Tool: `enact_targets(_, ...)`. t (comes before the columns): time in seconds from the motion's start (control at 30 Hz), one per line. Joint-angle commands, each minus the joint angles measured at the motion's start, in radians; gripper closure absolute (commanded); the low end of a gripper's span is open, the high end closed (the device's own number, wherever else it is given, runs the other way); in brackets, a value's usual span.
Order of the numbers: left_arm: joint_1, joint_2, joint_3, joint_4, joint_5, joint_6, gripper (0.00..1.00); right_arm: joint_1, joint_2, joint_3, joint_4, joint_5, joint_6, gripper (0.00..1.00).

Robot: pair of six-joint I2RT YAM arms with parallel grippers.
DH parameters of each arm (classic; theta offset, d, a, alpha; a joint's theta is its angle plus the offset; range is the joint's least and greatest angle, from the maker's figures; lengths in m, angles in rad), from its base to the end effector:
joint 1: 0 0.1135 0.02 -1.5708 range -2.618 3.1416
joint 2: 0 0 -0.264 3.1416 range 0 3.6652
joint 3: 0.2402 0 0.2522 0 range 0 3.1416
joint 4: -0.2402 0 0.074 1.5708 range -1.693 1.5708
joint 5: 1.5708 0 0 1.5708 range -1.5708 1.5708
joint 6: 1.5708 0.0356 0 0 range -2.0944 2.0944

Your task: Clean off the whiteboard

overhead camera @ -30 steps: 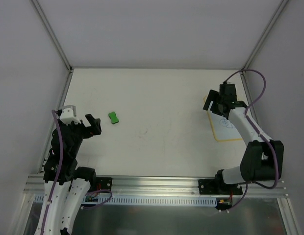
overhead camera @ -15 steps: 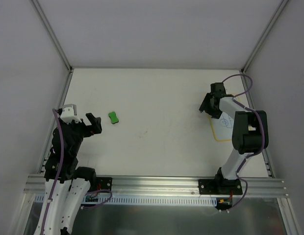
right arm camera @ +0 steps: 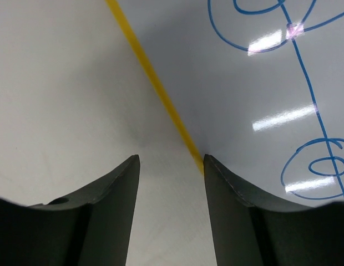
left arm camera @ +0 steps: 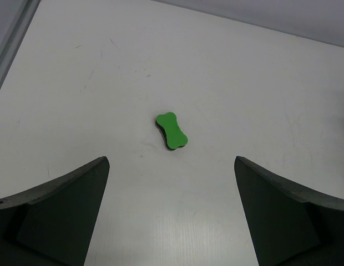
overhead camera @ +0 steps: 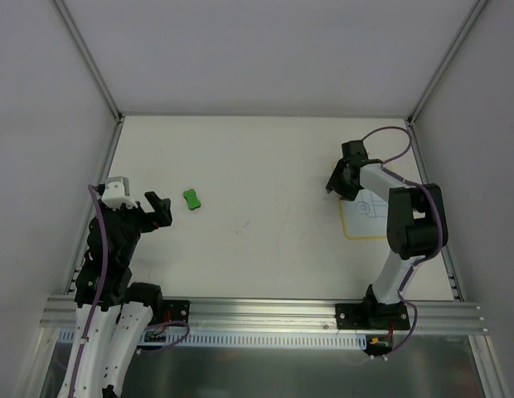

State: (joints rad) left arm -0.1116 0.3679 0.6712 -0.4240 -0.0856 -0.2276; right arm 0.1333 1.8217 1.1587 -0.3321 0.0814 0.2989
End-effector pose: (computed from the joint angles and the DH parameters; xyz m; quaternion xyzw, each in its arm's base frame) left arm 0.0979 -0.0079 0.3257 -0.0717 0.7449 -0.0803 0.6585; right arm 0.3722 0.0470 0.1739 0.0908 0.9538 0.0227 0.2854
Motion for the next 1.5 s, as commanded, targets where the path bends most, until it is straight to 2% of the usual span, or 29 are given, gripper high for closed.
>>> enact_targets(0.0,-0.005,-0.011,-0.007,0.042,0.003,-0.009,0.02,0.13,0.014,0.018,-0.073,-0.071,0.052,0.48)
enact_targets(0.2,-0.005,-0.011,-0.009,0.042,0.001,-0.01,0.02,0.375,0.05,0.036,-0.076,-0.071,0.149,0.55)
enact_targets(0.4,-0.005,-0.017,-0.013,0.041,0.0,-0.01,0.03,0.61,0.117,0.102,-0.074,-0.066,0.261,0.55)
enact_targets(0.5,-0.005,-0.015,-0.013,0.041,-0.002,-0.013,0.02,0.701,0.149,0.162,-0.073,-0.068,0.286,0.55)
enact_targets(0.7,-0.005,-0.006,-0.015,0.041,-0.006,-0.015,0.02,0.796,0.206,0.343,-0.073,-0.068,0.278,0.54)
enact_targets(0.83,-0.005,-0.001,-0.016,0.041,-0.006,-0.015,0.01,0.816,0.222,0.417,-0.076,-0.104,0.217,0.51)
enact_targets(1.0,-0.005,0.023,-0.016,0.041,0.004,-0.016,0.01,0.781,0.042,0.359,-0.074,0.0,0.066,0.48)
enact_targets(1.13,-0.005,0.051,-0.009,0.041,0.009,-0.018,0.01,0.666,-0.123,0.172,-0.073,0.06,0.0,0.48)
enact_targets(1.3,-0.005,0.066,-0.007,0.041,0.015,-0.016,0.01,0.499,-0.268,-0.037,-0.074,0.023,-0.035,0.5)
enact_targets(1.47,-0.005,0.086,-0.004,0.041,0.015,-0.019,0.01,0.451,-0.424,-0.233,-0.074,0.012,-0.006,0.53)
